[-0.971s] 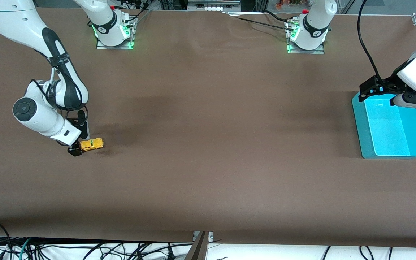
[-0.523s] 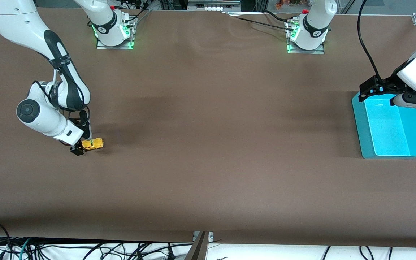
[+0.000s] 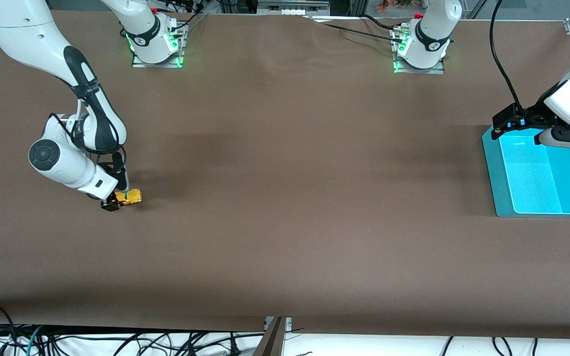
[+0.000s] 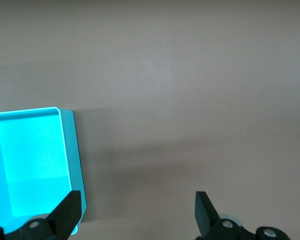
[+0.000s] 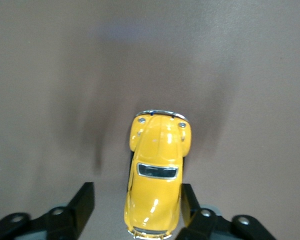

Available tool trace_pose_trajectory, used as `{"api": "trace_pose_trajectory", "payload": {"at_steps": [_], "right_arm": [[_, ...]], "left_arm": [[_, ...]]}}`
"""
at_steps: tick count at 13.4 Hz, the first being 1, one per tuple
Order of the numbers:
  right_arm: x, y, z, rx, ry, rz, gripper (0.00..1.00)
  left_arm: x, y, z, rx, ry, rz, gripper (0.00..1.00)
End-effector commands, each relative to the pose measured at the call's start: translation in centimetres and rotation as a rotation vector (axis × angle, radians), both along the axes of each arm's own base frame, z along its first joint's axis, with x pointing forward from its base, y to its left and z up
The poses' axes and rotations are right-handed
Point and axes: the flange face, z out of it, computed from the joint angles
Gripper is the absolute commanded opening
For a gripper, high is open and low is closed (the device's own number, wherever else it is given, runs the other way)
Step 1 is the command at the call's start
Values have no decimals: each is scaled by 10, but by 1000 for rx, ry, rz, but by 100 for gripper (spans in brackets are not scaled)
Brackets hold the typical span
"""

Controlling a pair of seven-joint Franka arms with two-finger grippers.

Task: Wind and store yellow beetle car
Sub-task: 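Close the right gripper on the yellow car's body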

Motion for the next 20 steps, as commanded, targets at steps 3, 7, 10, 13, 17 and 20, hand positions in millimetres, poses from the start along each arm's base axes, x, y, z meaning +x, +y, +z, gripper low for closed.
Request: {"api": "trace_pose_trajectory", "payload": {"at_steps": [3, 7, 10, 13, 17, 20], "right_arm": [[0, 2, 3, 14, -5, 4, 58], [0, 2, 3, 38, -4, -35, 37], [-1, 1, 2, 72, -3, -100, 36], [-1, 9, 1, 74, -2, -155, 36], [-1, 43, 1, 73, 0, -145, 36], [-3, 38, -6, 71, 10, -139, 36]], "left_arm": [[4, 0, 5, -16, -5, 8, 100], [4, 0, 5, -16, -5, 8, 100], [4, 0, 5, -16, -5, 9, 100], [4, 0, 5, -15, -5, 9, 100], [4, 0, 5, -16, -5, 9, 100], [4, 0, 5, -16, -5, 9, 100]]}}
